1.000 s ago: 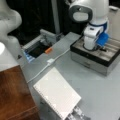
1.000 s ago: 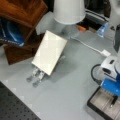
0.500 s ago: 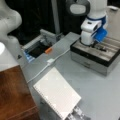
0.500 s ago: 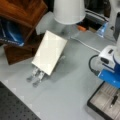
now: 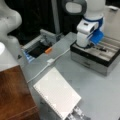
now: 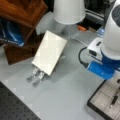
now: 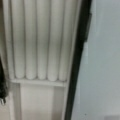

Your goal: Open the box. Pick up the pen. Place the pen in the box. Pick up the book. Place the book on the shelf.

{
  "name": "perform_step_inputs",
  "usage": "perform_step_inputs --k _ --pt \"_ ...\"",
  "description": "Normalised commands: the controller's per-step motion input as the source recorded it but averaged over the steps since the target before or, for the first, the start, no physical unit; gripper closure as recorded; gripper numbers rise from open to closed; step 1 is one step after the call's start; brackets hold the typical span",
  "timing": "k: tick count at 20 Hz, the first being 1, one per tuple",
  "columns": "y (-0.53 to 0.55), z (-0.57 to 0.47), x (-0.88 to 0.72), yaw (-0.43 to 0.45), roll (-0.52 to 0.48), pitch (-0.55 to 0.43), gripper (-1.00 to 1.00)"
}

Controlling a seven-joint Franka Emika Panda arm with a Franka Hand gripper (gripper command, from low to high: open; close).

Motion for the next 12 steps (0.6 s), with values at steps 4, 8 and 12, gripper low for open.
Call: perform_step_inputs --k 4,8,12 --pt "-0.35 0.17 0.06 0.164 -0.205 0.183 -1.0" --pt "-0.39 0.17 0.01 0.248 -0.339 0.189 -1.0" --pt "-0.37 0.14 -0.02 0.264 -0.317 0.142 -1.0"
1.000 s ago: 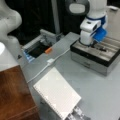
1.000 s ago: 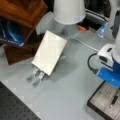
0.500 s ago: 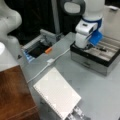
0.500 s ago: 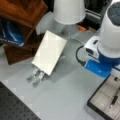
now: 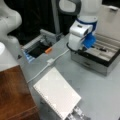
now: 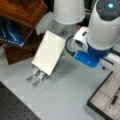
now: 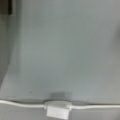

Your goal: Open the box. Pick up the pen. Place the pen in the box. Pick up the book. Place the book on the shelf.

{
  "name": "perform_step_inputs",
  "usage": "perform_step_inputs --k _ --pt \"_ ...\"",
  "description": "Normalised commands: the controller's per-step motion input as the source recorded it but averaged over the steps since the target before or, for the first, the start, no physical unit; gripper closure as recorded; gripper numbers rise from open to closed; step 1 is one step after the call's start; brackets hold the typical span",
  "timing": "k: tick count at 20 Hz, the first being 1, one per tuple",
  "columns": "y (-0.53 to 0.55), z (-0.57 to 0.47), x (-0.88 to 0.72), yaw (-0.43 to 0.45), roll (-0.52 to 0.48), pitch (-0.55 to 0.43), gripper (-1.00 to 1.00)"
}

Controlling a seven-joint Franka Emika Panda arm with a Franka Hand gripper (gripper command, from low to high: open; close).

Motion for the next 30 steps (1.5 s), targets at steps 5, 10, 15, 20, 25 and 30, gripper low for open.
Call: perform_step_inputs --k 5,10,15,20,25,30 --pt "-0.24 0.09 -0.01 0.238 -0.332 0.084 -1.0" --pt "-0.29 0.1 -0.06 0.265 -0.367 0.066 -1.0" --pt "-0.37 0.09 -0.09 0.274 -0.388 0.056 -1.0" --pt "-0.34 0.0 -0.08 0.372 -0.392 0.008 -1.0" --pt "-0.31 -0.1 -0.1 0.322 -0.378 -0.017 -1.0" --pt "-0.28 -0.14 -0.04 0.414 -0.331 -0.01 -1.0"
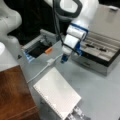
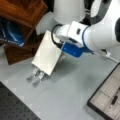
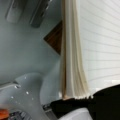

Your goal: Open the box. Pick up the pen. Place the pen in the box. Pick up the book. Place the book on the shelf.

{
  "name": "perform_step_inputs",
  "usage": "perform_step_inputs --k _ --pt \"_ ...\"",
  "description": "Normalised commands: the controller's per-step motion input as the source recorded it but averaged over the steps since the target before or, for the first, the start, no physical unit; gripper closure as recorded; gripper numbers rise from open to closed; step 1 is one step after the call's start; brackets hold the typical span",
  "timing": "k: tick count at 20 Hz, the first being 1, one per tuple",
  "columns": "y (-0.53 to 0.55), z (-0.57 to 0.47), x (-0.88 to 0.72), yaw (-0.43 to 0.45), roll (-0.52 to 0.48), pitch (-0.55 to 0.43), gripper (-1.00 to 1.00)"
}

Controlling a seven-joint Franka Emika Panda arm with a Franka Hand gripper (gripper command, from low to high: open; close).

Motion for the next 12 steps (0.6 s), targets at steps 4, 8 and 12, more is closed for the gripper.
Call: perform_step_inputs --k 4,8,12 --pt "-0.23 -0.08 -0.04 0.423 -0.36 -0.005 -1.0" --pt "-0.18 -0.09 -0.04 0.356 -0.314 -0.041 -1.0" --pt "-0.14 -0.16 -0.01 0.261 -0.263 -0.071 -1.0"
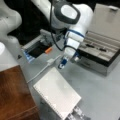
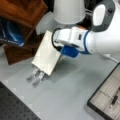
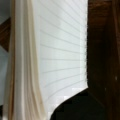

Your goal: Open the box. Pick up the pen. Place the pen in the box. Pick up the book. Place the book on the shelf.

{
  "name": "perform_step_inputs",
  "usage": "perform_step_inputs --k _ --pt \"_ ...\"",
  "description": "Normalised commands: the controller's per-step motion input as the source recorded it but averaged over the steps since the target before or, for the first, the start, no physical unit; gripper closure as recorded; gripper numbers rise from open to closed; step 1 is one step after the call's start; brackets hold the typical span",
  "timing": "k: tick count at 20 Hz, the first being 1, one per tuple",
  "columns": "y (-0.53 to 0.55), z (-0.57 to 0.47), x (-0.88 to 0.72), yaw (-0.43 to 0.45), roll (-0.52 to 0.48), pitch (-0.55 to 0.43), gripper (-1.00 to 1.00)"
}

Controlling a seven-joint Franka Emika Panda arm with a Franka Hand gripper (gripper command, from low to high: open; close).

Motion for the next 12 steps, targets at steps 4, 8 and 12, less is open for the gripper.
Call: perform_step_inputs --k 4,8,12 --pt "-0.06 -0.2 -0.02 0.154 -0.208 -0.11 -1.0" --pt "0.01 -0.22 -0.04 0.089 -0.15 -0.16 -1.0" --pt "0.02 -0.21 -0.05 0.084 -0.166 -0.189 -1.0"
